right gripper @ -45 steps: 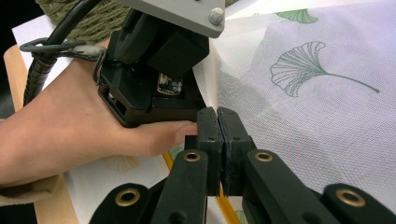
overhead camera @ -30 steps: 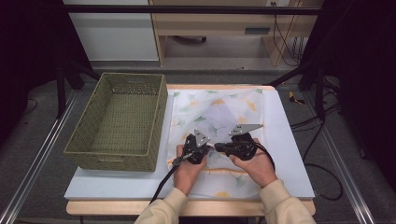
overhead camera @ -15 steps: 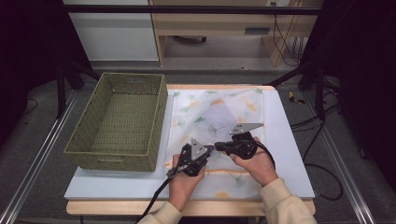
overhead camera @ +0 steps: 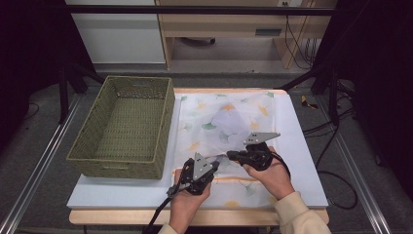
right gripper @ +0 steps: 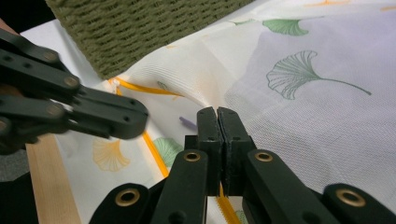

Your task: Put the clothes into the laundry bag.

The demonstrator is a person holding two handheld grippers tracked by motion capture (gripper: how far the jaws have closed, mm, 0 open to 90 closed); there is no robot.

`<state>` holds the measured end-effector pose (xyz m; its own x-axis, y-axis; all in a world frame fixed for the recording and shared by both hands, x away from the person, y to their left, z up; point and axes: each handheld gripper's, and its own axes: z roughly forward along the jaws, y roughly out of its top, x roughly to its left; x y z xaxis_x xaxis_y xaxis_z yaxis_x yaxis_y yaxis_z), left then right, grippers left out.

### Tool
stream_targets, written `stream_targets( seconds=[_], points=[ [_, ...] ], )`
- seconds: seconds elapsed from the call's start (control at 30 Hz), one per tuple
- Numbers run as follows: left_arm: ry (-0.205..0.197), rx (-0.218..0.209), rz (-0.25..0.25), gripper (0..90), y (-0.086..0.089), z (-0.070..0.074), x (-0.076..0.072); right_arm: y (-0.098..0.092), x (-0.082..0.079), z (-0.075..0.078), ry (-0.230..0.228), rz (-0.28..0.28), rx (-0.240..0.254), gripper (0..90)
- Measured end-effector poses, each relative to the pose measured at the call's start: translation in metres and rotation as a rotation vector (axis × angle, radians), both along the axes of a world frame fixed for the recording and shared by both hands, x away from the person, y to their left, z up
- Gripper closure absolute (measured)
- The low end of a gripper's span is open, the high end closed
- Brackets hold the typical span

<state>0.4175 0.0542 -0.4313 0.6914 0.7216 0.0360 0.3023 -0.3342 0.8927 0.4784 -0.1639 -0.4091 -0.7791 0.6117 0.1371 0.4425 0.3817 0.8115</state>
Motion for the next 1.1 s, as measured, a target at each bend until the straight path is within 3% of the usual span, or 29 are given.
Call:
stream_targets(
  seconds=[0.67, 1.1],
  points=[
    [-0.019, -0.042, 0.051, 90.0, 0.040, 0.008, -0.016, -0.008, -0.015, -0.020, 0.030, 0.006, -0.036, 89.1],
    [0.000, -0.038, 0.092, 89.9, 0.062, -0.001, -0.024, -0.006, -0.023, -0.044, 0.079, 0.022, -0.065, 89.0]
  ],
)
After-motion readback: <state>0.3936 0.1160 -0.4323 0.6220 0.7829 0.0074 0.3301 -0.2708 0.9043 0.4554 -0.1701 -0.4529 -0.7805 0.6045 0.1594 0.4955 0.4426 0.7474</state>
